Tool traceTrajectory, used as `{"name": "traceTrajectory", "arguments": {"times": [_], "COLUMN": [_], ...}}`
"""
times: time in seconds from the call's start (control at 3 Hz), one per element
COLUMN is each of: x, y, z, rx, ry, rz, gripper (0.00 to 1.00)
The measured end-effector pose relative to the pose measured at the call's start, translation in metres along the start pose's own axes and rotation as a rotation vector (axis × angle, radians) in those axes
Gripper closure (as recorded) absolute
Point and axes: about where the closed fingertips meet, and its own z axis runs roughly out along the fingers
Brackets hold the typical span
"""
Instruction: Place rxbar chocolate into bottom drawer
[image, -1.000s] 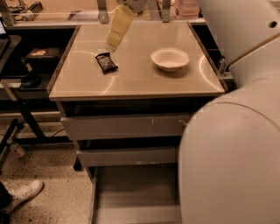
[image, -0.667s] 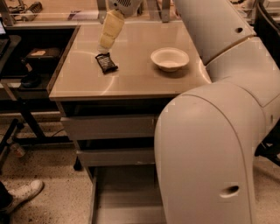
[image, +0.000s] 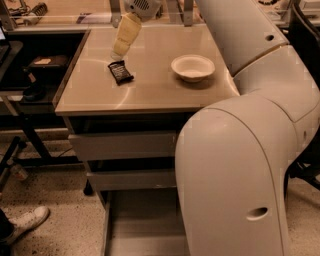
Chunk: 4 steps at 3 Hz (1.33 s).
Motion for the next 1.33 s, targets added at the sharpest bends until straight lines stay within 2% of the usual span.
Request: {"name": "traceTrajectory", "arguments": {"times": [0.67,1.0,1.33], "x": [0.023,0.03,0.026], "y": [-0.027,-0.038,-0.043], "z": [0.056,0.097,0.101], "rx": [-0.051,-0.094,-0.079], "ry": [0.014,0.025,0.007], "rz": [0.131,0.188,0.188], "gripper": [0.0,0.0,0.0]}}
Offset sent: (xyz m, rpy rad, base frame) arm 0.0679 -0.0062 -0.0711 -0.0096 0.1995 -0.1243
